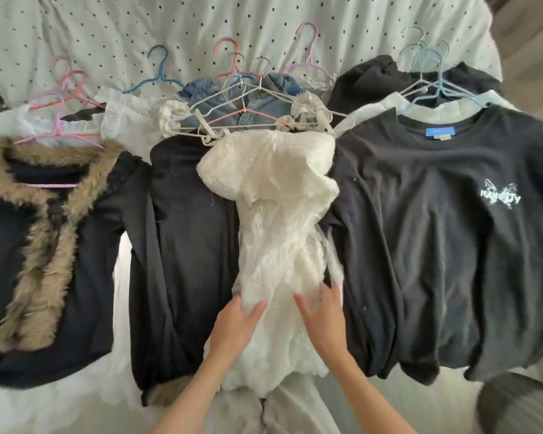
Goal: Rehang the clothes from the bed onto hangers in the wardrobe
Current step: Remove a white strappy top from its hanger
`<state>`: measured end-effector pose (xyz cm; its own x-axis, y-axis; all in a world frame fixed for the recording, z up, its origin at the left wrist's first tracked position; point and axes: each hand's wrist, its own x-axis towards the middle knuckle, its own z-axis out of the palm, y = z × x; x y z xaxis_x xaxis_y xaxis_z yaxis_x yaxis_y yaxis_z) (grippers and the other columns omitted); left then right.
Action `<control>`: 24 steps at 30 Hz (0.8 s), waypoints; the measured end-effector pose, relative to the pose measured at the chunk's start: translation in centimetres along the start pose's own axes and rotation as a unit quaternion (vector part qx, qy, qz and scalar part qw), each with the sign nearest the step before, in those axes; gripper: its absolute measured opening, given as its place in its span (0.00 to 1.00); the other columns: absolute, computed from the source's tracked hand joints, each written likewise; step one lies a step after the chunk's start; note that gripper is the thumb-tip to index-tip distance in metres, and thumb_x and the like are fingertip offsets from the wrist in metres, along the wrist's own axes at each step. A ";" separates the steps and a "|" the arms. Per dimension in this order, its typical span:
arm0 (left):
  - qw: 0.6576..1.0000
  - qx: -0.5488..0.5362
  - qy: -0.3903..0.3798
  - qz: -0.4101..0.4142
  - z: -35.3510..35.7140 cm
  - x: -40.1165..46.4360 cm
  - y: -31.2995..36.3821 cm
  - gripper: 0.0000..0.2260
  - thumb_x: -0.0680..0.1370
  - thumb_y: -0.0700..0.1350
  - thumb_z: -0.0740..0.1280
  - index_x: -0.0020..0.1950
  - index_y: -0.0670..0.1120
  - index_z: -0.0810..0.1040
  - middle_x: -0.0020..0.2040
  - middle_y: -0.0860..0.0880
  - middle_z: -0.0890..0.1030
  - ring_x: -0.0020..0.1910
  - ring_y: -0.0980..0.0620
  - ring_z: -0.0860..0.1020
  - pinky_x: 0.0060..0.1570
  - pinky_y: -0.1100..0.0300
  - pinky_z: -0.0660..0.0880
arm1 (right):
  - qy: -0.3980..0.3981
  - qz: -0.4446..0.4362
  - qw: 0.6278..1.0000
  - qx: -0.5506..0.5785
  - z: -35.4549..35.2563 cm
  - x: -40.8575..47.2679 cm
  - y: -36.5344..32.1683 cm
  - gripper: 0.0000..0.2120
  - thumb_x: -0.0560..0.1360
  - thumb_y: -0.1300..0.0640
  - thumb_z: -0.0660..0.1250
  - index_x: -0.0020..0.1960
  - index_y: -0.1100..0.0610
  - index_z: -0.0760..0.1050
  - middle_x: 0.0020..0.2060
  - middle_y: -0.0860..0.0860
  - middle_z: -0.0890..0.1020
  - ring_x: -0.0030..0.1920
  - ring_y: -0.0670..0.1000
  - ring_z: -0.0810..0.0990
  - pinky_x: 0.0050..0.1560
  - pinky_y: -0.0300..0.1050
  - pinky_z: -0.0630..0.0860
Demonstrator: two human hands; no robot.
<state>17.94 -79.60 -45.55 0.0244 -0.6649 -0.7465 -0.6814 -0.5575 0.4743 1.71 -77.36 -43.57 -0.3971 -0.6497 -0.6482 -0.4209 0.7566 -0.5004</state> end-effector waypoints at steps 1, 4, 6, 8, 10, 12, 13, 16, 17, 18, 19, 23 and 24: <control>1.000 -0.002 0.016 0.005 0.2 -0.9 -0.2 0.11 0.76 0.55 0.65 0.46 0.48 0.73 0.40 0.55 0.77 0.40 0.55 0.76 0.40 0.63 0.72 | -0.003 0.006 1.000 -0.008 0.3 -0.7 0.1 0.29 0.75 0.43 0.64 0.70 0.56 0.63 0.67 0.50 0.68 0.65 0.49 0.69 0.59 0.40 0.69; 0.998 -0.012 0.054 0.018 0.8 -3.2 -1.1 0.11 0.76 0.48 0.66 0.39 0.42 0.73 0.34 0.51 0.73 0.33 0.54 0.71 0.31 0.68 0.67 | -0.006 0.024 0.999 -0.038 1.4 -1.9 0.6 0.24 0.75 0.44 0.63 0.65 0.58 0.68 0.60 0.51 0.73 0.59 0.50 0.73 0.56 0.44 0.72; 0.998 -0.032 0.055 0.021 1.0 -4.0 -1.6 0.11 0.76 0.46 0.66 0.39 0.41 0.73 0.32 0.49 0.72 0.31 0.54 0.69 0.31 0.69 0.67 | 0.000 0.045 0.998 -0.041 2.1 -2.1 0.8 0.14 0.76 0.48 0.64 0.52 0.59 0.72 0.49 0.50 0.74 0.47 0.50 0.75 0.46 0.43 0.71; 0.997 -0.059 0.051 0.003 0.8 -4.3 -1.9 0.11 0.77 0.45 0.66 0.38 0.41 0.73 0.32 0.48 0.72 0.32 0.53 0.70 0.31 0.67 0.66 | 0.011 0.065 0.997 -0.027 2.7 -2.4 1.1 0.13 0.76 0.53 0.63 0.35 0.56 0.67 0.35 0.49 0.69 0.32 0.47 0.68 0.33 0.41 0.63; 0.996 -0.075 0.054 0.006 0.4 -4.5 -2.2 0.11 0.76 0.46 0.66 0.42 0.38 0.75 0.36 0.46 0.76 0.34 0.50 0.73 0.33 0.63 0.68 | 0.017 0.079 0.997 0.016 3.1 -2.6 1.6 0.19 0.76 0.57 0.62 0.30 0.56 0.59 0.28 0.49 0.64 0.28 0.47 0.61 0.29 0.41 0.57; 0.995 -0.084 0.056 0.017 -0.2 -4.9 -2.4 0.10 0.77 0.46 0.65 0.43 0.39 0.75 0.36 0.47 0.76 0.34 0.52 0.72 0.32 0.63 0.67 | 0.014 0.076 0.995 0.062 3.3 -3.3 1.8 0.19 0.76 0.59 0.61 0.30 0.55 0.58 0.27 0.49 0.62 0.28 0.47 0.60 0.30 0.40 0.57; 0.994 -0.096 0.057 0.019 -0.5 -5.1 -2.7 0.09 0.77 0.46 0.65 0.43 0.40 0.76 0.37 0.47 0.77 0.34 0.53 0.73 0.33 0.63 0.68 | 0.010 0.070 0.994 0.081 3.3 -3.9 1.8 0.18 0.77 0.59 0.60 0.31 0.55 0.58 0.28 0.49 0.62 0.29 0.47 0.60 0.31 0.40 0.58; 0.994 -0.095 0.042 0.021 -1.5 -5.9 -3.5 0.12 0.76 0.48 0.65 0.46 0.38 0.76 0.40 0.44 0.79 0.38 0.51 0.75 0.37 0.59 0.71 | -0.004 0.082 0.981 0.174 2.7 -6.1 2.1 0.12 0.79 0.59 0.57 0.37 0.57 0.61 0.32 0.50 0.63 0.32 0.47 0.61 0.33 0.39 0.60; 0.995 -0.080 0.035 0.040 -2.0 -6.2 -3.4 0.15 0.75 0.49 0.65 0.47 0.36 0.76 0.40 0.43 0.78 0.37 0.50 0.74 0.37 0.57 0.70 | -0.010 0.084 0.976 0.203 2.3 -7.0 2.0 0.11 0.79 0.59 0.56 0.38 0.57 0.62 0.33 0.50 0.64 0.33 0.47 0.62 0.34 0.39 0.61; 0.996 -0.067 0.027 0.060 -2.6 -6.6 -3.1 0.16 0.75 0.50 0.65 0.47 0.35 0.76 0.41 0.41 0.78 0.37 0.51 0.73 0.37 0.57 0.70 | -0.012 0.075 0.973 0.219 1.8 -7.6 1.8 0.10 0.79 0.58 0.57 0.39 0.57 0.62 0.33 0.51 0.64 0.34 0.48 0.62 0.34 0.40 0.62; 0.994 -0.059 0.022 0.087 -3.3 -7.1 -2.3 0.17 0.75 0.50 0.65 0.46 0.34 0.75 0.41 0.39 0.79 0.36 0.51 0.72 0.36 0.58 0.69 | -0.008 0.056 0.974 0.220 1.0 -8.3 1.3 0.10 0.78 0.58 0.57 0.39 0.57 0.63 0.34 0.52 0.65 0.34 0.50 0.64 0.35 0.42 0.63; 0.975 -0.061 0.065 0.204 -7.8 -8.8 4.2 0.15 0.76 0.46 0.66 0.34 0.39 0.69 0.30 0.46 0.72 0.27 0.59 0.67 0.27 0.68 0.64 | 0.077 -0.064 0.971 0.218 -3.5 -9.0 -3.4 0.11 0.79 0.56 0.59 0.38 0.56 0.66 0.34 0.52 0.70 0.34 0.49 0.68 0.36 0.44 0.67; 0.967 -0.070 0.090 0.227 -8.9 -8.9 5.9 0.16 0.76 0.45 0.66 0.31 0.42 0.65 0.27 0.50 0.67 0.24 0.59 0.65 0.25 0.69 0.62 | 0.105 -0.092 0.965 0.223 -4.7 -8.9 -4.9 0.09 0.79 0.56 0.59 0.40 0.55 0.69 0.35 0.50 0.73 0.35 0.48 0.71 0.38 0.43 0.69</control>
<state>20.20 -81.39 -32.00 -0.1187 -0.9257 -0.3590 -0.5471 -0.2407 0.8017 3.44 -75.66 -32.64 -0.5254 -0.7410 -0.4181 -0.1263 0.5539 -0.8229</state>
